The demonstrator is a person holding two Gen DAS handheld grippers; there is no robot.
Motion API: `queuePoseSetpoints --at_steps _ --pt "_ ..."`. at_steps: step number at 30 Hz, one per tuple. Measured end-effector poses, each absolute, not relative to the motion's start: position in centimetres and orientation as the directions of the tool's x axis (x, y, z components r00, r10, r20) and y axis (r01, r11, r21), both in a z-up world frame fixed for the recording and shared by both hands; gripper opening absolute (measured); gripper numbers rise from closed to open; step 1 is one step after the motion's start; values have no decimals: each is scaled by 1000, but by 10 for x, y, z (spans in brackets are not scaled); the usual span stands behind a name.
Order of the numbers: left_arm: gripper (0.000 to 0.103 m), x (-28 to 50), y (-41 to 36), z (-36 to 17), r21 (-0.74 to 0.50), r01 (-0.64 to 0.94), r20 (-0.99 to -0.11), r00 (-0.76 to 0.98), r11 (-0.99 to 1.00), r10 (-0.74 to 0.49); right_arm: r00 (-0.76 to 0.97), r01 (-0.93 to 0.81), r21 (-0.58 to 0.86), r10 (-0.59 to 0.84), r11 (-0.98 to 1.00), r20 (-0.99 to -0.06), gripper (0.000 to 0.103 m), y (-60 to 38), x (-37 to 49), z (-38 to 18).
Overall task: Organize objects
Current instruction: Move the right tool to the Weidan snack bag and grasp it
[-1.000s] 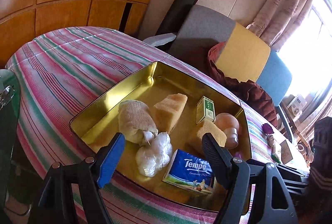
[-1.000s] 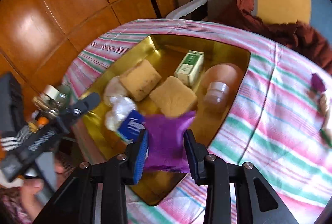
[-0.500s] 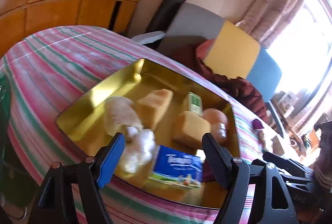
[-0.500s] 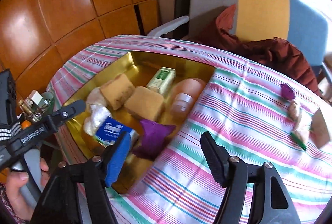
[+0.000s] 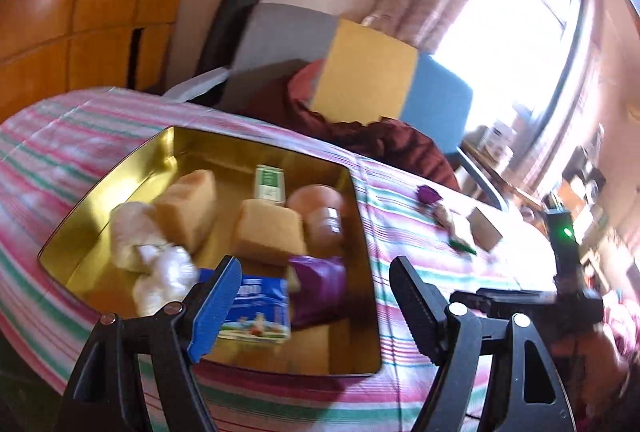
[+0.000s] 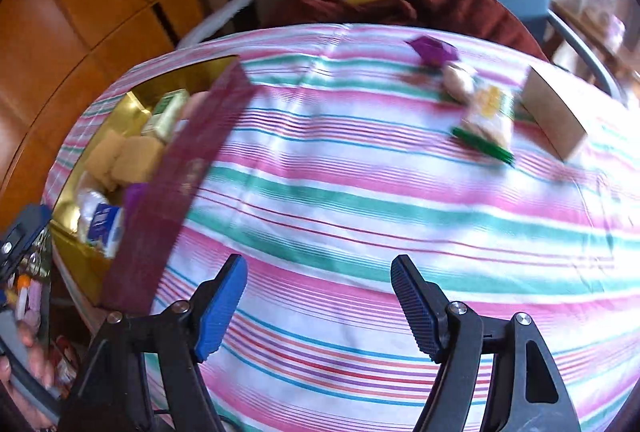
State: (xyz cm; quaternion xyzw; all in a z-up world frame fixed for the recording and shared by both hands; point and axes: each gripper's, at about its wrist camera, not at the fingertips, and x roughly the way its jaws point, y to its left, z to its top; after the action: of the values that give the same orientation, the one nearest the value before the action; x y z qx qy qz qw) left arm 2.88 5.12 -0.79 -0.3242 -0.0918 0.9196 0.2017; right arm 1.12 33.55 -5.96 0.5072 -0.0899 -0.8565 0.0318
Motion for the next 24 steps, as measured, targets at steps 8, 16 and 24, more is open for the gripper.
queuePoseSetpoints --at_steps 8,16,24 --pt "78 52 97 -7 -254 -465 -586 -624 -848 518 -469 -246 247 -108 -937 -876 75 413 1 -79" --pt "78 65 124 -13 -204 -522 -626 -581 -828 520 -551 -354 166 62 -920 -832 65 465 -57 -60" --pt "78 61 124 -14 -194 -513 -644 -577 -836 503 -533 -368 152 75 -917 -842 58 470 -104 -76"
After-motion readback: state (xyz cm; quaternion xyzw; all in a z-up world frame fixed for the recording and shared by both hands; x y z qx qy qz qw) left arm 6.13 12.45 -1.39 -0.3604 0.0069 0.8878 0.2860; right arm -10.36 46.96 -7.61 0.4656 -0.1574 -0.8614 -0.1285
